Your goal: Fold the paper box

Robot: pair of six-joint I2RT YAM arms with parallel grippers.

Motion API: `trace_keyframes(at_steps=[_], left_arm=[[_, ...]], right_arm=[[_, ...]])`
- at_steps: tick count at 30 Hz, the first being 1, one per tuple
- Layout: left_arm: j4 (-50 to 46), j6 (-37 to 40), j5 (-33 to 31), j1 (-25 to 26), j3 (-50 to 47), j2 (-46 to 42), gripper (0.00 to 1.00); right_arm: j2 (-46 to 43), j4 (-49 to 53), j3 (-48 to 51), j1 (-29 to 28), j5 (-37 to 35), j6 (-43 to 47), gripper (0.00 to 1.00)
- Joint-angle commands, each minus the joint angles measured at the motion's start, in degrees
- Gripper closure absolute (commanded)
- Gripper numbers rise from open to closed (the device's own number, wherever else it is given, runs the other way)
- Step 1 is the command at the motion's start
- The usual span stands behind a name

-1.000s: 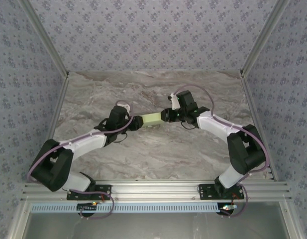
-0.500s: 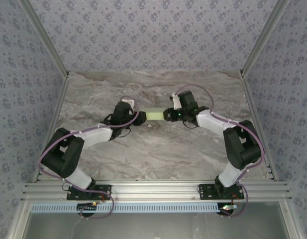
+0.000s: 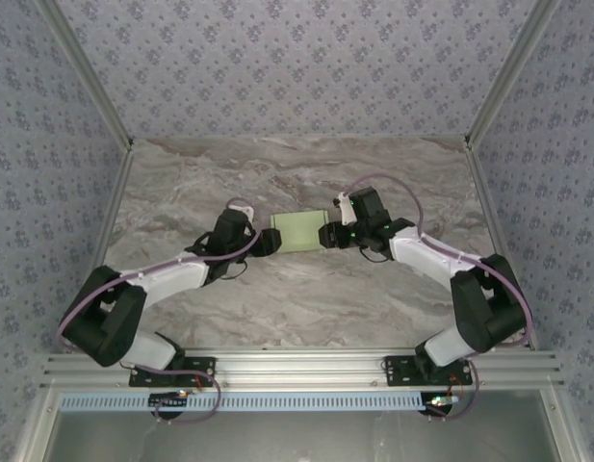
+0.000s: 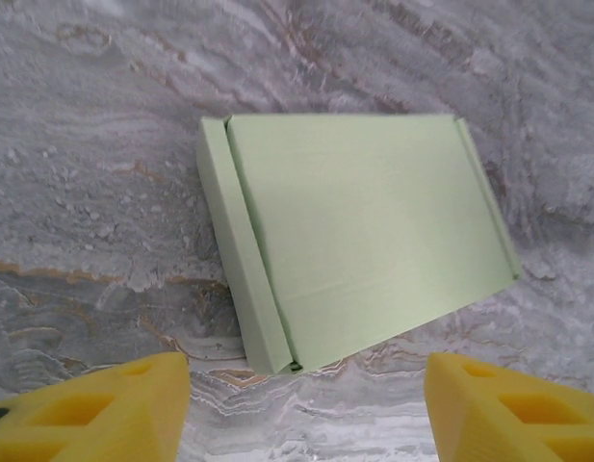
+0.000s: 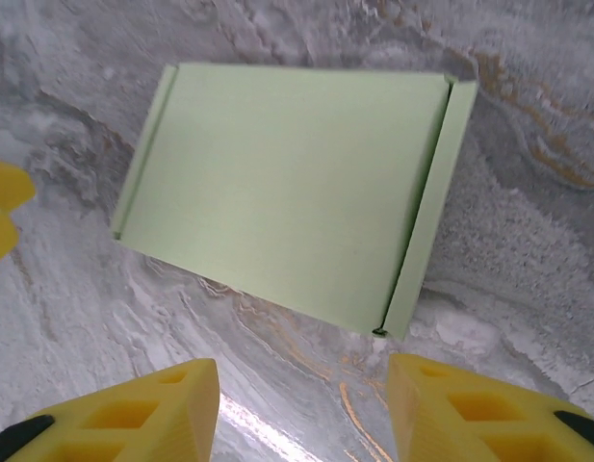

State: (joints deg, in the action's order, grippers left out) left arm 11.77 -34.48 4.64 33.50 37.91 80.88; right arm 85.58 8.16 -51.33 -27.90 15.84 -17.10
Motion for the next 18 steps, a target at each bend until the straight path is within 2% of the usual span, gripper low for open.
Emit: trace_keyframes(at_steps=[1, 11, 18], left_arm=[[-0.79, 1.04, -1.21, -1.53, 0.40, -1.25, 0.34], [-1.58, 1.18, 3.91, -3.90, 9.82, 11.00, 0.34], [-2.50, 1.64, 8.01, -3.94, 15.29, 18.10, 0.37]], right_arm=[[1.43, 0.21, -1.26, 1.45, -0.70, -0.84, 0.48], [14.91, -3.71, -8.77, 4.55, 4.34, -3.72, 0.49], [18.53, -4.45, -11.10, 3.80, 6.75, -3.81, 0.52]])
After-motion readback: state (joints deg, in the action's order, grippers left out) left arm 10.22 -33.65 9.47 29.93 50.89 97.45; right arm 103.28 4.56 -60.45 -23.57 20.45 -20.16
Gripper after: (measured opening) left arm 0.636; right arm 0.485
